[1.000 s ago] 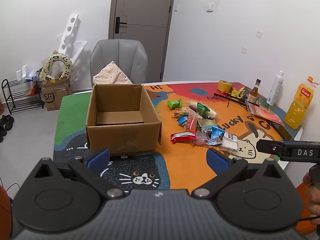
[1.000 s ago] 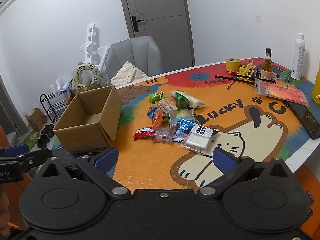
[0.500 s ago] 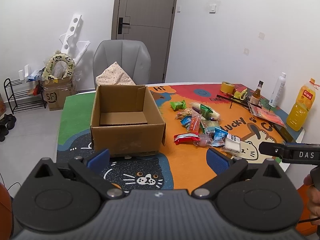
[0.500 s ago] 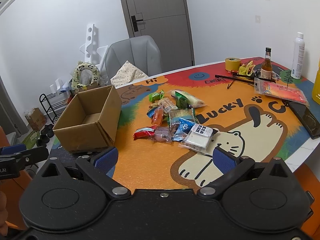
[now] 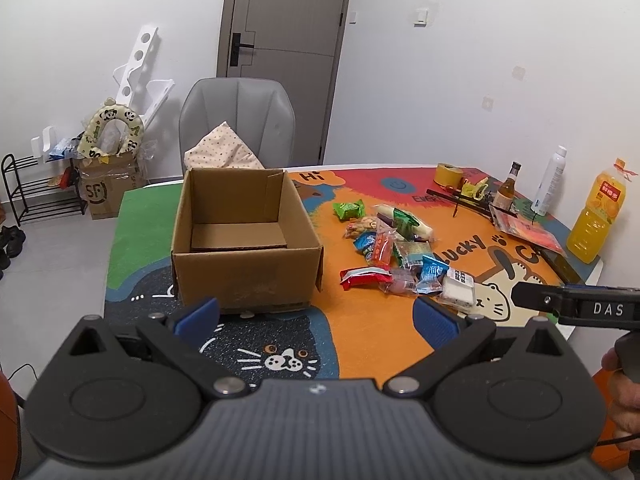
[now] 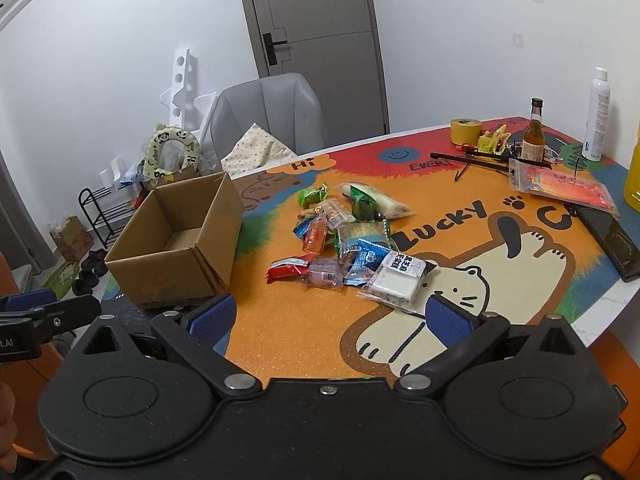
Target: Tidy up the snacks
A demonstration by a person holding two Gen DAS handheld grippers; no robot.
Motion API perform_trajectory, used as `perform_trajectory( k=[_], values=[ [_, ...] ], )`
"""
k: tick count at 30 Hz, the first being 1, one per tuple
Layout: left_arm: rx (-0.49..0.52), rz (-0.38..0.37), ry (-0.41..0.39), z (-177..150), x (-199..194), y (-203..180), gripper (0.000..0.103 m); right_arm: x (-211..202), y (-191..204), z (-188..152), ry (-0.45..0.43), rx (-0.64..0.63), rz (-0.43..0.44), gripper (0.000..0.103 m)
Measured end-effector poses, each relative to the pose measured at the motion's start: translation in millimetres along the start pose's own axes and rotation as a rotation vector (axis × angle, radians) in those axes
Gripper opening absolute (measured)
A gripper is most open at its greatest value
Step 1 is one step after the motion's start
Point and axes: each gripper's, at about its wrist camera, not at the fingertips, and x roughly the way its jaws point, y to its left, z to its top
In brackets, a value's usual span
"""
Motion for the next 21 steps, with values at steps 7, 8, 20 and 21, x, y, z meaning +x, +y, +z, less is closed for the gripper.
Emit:
perform_trajectory(
  k=[7, 8, 20, 21],
  values=[
    [-0.01, -0.015, 0.008, 8.4, 11.3, -2.4, 0.103, 10.2, -8.1, 6.2, 0.004, 0.0, -0.012, 0.103],
    [-0.011, -0.018, 0.009, 9.2, 13.5, -2.7, 0.102, 12.2, -10.4, 7.3, 0.006, 0.006, -0.012, 0.103],
    [-0.02, -0.035, 0.024, 22.0, 50.4, -4.3, 0.103, 39.2, -31.1, 22.6, 0.022, 0.04, -0.038, 0.103],
    [-0.026, -0.04, 0.023, 23.3, 53.7, -4.2, 0.102, 41.6, -32.8, 23.7, 0.025, 0.041, -0.043, 0.103]
  ],
)
